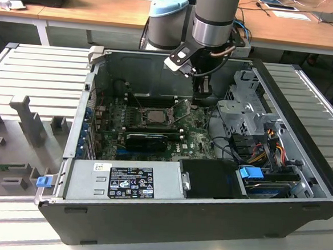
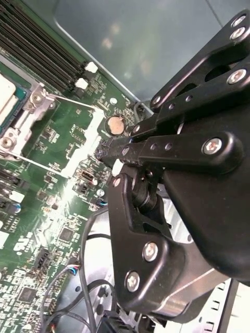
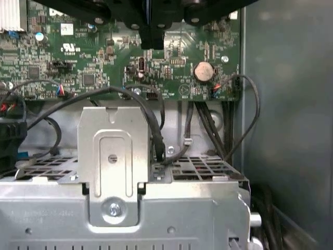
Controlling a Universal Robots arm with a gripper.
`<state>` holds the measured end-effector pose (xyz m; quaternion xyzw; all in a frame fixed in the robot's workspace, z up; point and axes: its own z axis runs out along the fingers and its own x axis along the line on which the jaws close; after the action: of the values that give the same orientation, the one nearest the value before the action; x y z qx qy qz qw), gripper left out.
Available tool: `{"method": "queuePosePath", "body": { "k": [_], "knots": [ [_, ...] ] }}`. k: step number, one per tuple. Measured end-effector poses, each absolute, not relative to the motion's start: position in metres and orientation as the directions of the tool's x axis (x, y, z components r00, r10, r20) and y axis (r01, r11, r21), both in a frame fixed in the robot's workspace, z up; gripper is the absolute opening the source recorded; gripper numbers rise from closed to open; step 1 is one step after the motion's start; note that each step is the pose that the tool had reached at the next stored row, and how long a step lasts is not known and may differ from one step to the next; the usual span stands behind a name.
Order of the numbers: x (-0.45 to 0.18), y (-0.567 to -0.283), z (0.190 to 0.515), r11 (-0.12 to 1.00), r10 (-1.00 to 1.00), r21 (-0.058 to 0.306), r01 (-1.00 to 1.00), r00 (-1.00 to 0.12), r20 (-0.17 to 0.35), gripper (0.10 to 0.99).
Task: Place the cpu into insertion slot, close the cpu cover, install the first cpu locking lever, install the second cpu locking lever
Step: 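Close the cpu cover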
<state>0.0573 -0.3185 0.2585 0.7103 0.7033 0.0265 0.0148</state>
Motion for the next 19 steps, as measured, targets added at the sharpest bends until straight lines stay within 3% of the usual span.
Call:
{"method": "queuePosePath", "body": {
  "k": [6,11,19],
  "knots": [
    [0.0594,-0.3185,0.2493,-0.007,1.000,0.057,0.998,0.006,0.017,0.106],
    [0.0595,-0.3185,0.2491,-0.006,1.000,-0.011,1.000,0.006,0.016,0.106],
    [0.0527,-0.3185,0.2491,-0.006,1.000,-0.010,1.000,0.006,0.016,0.106]
  ]
}}
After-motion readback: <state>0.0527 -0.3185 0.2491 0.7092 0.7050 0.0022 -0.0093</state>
